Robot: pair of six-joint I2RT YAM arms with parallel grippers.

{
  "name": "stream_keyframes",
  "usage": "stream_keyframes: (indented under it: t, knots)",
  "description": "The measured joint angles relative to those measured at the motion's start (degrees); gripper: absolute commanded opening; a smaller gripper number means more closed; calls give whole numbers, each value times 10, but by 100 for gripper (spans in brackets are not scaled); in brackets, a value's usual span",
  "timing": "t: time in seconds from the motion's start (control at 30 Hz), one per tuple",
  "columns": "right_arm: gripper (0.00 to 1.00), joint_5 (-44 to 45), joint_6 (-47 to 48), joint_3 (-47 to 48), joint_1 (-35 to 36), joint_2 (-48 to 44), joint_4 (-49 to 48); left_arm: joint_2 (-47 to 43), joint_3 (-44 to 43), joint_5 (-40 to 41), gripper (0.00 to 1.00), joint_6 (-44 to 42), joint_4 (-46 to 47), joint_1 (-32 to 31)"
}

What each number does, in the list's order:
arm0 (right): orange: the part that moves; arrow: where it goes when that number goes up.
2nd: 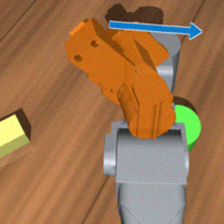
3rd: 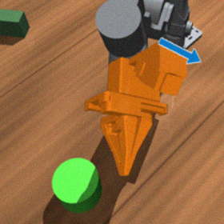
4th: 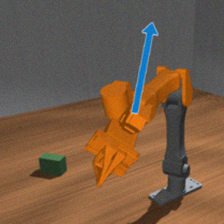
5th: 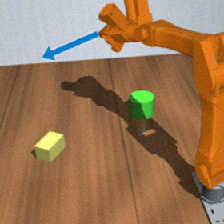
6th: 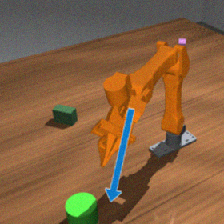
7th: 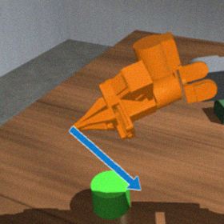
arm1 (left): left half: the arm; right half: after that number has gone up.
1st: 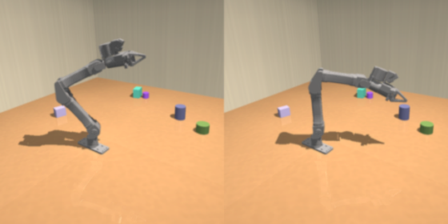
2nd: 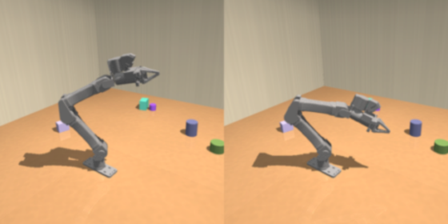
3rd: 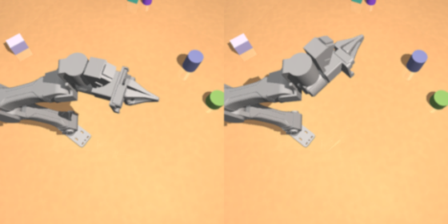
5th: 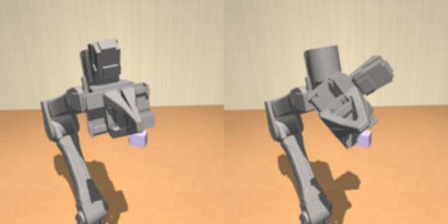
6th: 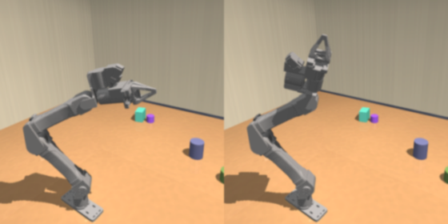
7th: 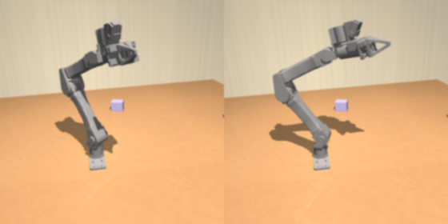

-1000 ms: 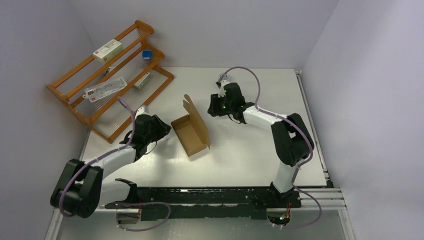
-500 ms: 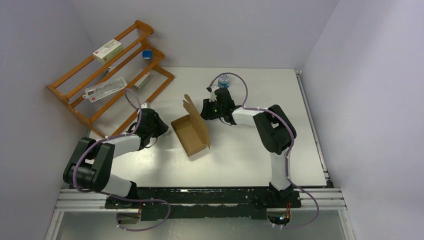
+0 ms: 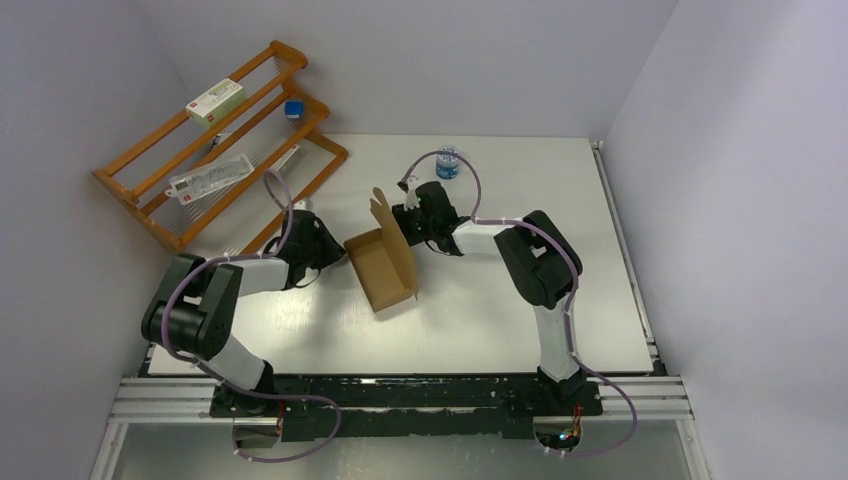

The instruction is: Fold the paper box

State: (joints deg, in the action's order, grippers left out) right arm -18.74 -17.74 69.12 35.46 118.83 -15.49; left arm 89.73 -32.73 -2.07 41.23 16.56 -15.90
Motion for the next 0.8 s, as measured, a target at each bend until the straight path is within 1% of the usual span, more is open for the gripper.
stream_keyframes:
  t: [0.27, 0.5, 0.6, 0.8]
  knots:
    - [33, 0, 19, 21, -1, 24, -5, 45, -45, -10, 28, -38, 3, -9]
    - [32, 17, 42, 37, -1, 29, 5, 56, -63, -6, 29, -68, -4, -24]
    - [33, 23, 47, 38, -1, 29, 7, 56, -66, -3, 33, -70, -11, -27]
    - [41, 38, 43, 37, -4, 28, 8, 47, -68, 16, 40, -69, -27, -33]
